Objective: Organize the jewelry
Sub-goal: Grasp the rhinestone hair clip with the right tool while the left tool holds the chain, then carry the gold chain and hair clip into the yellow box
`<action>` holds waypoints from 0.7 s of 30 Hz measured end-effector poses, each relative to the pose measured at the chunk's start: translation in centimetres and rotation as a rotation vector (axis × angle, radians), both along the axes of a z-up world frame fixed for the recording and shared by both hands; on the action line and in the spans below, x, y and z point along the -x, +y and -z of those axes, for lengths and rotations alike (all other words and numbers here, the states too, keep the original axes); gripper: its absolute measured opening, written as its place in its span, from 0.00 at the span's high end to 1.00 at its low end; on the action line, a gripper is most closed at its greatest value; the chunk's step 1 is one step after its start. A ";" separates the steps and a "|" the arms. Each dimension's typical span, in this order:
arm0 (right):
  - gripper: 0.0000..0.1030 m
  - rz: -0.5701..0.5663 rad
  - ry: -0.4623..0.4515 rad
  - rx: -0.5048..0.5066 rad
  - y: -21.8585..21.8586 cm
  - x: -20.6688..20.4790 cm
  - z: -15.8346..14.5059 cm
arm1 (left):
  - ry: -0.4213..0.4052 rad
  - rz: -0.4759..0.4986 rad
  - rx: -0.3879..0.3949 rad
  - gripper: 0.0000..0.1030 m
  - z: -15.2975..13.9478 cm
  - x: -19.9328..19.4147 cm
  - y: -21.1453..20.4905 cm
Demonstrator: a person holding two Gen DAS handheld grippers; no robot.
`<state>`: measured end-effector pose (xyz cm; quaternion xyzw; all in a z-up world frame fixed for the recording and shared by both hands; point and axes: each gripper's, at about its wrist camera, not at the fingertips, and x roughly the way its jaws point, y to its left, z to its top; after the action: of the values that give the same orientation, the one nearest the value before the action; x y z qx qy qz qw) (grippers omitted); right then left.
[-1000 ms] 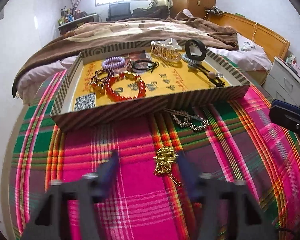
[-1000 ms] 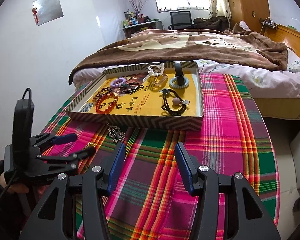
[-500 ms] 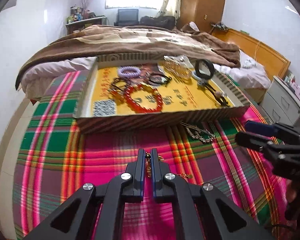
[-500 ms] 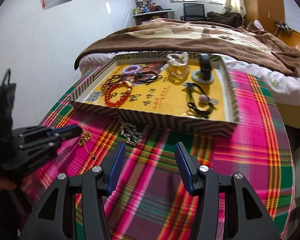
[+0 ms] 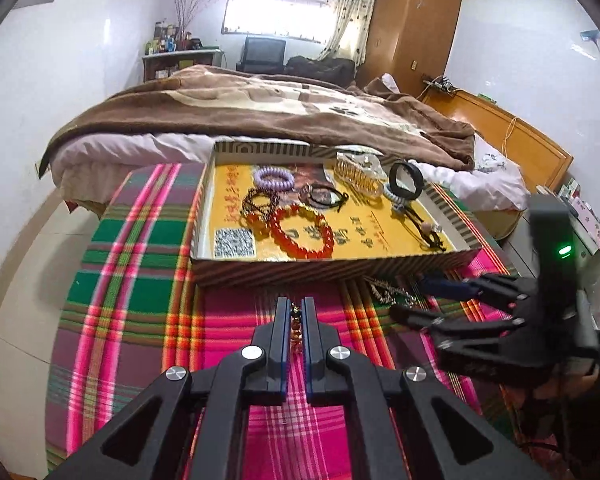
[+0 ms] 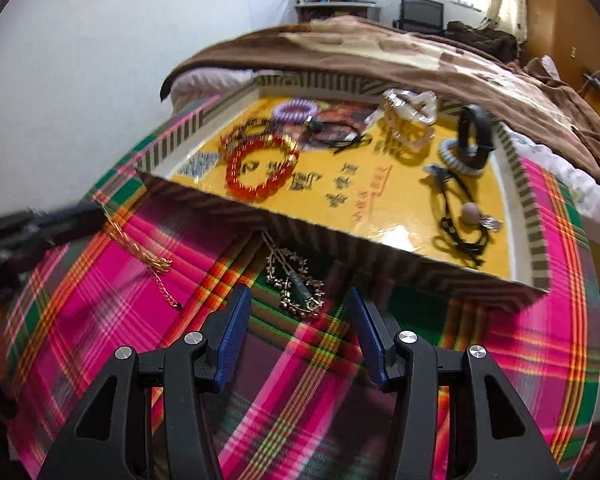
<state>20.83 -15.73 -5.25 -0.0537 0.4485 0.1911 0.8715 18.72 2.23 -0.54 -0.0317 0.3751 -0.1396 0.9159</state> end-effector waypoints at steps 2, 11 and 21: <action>0.50 -0.002 -0.016 0.013 0.4 -0.2 0.0 | -0.008 0.002 -0.004 0.96 -0.2 0.0 -0.1; 0.67 0.000 -0.037 0.045 1.0 -0.2 0.0 | -0.001 -0.006 0.003 0.95 0.0 -0.5 0.2; 0.68 0.008 -0.064 -0.047 -0.1 1.1 -1.7 | -0.025 -0.014 0.038 0.95 -1.4 -0.3 1.7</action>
<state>19.74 -15.87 -3.58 -0.0377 0.4161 0.1964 0.8871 19.02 3.90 0.83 -0.0501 0.3608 -0.1405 0.9206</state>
